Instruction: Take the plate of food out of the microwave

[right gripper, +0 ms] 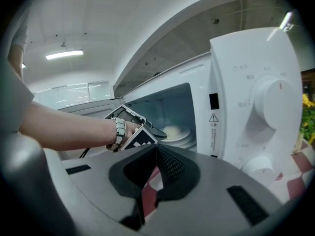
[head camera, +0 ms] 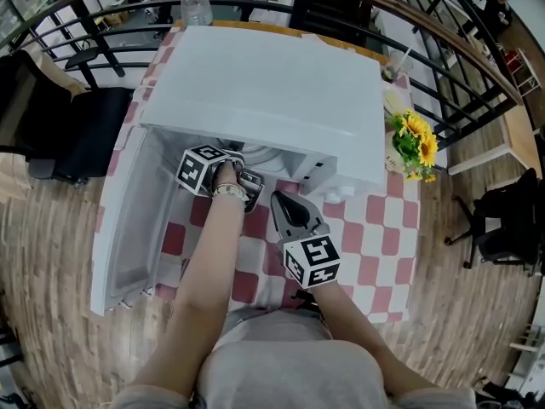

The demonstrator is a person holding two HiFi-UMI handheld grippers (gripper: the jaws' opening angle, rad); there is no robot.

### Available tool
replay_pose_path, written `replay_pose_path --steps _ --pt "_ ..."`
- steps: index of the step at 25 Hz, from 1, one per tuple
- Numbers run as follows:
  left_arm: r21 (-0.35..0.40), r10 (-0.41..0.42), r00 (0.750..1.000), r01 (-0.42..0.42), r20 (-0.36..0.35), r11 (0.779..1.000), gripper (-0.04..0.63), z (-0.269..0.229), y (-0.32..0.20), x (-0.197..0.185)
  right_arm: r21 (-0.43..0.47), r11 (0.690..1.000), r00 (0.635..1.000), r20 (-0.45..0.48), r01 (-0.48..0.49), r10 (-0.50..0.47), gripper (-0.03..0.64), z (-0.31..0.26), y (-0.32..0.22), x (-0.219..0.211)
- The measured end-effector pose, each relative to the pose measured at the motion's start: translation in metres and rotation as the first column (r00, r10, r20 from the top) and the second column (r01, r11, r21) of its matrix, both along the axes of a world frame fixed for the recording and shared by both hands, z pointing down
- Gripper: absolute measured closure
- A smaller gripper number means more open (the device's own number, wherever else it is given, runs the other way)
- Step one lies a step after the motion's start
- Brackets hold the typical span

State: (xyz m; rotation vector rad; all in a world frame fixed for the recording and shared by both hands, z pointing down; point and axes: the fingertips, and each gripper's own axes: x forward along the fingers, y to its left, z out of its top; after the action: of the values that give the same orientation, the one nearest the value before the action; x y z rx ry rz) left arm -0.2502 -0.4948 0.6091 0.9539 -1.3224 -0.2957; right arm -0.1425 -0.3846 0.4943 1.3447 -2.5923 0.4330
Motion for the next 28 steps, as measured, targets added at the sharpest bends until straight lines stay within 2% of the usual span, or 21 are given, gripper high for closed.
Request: replay_pose_path --steps 4,18,23,28 --pt "-0.017 -0.033 0.999 0.033 -0.011 0.999 0.182 0.002 0.003 -0.003 -0.010 1.000 1.000 -0.001 -0.014 0.014 0.591 0.002 -0.001 0.004" --pt "-0.021 -0.039 0.997 0.038 -0.060 0.999 0.221 0.001 0.014 0.002 -0.002 1.000 1.000 -0.007 -0.003 0.003 0.591 -0.002 0.005 0.006" --pt "0.004 -0.038 0.998 0.038 -0.043 0.999 0.325 -0.009 0.016 0.001 -0.001 1.000 1.000 -0.004 0.003 -0.003 0.591 -0.005 0.009 0.006" --pt "0.010 -0.030 0.998 0.031 -0.046 0.999 0.351 -0.011 0.022 -0.001 0.005 1.000 1.000 -0.003 0.011 -0.011 0.591 -0.008 0.012 0.004"
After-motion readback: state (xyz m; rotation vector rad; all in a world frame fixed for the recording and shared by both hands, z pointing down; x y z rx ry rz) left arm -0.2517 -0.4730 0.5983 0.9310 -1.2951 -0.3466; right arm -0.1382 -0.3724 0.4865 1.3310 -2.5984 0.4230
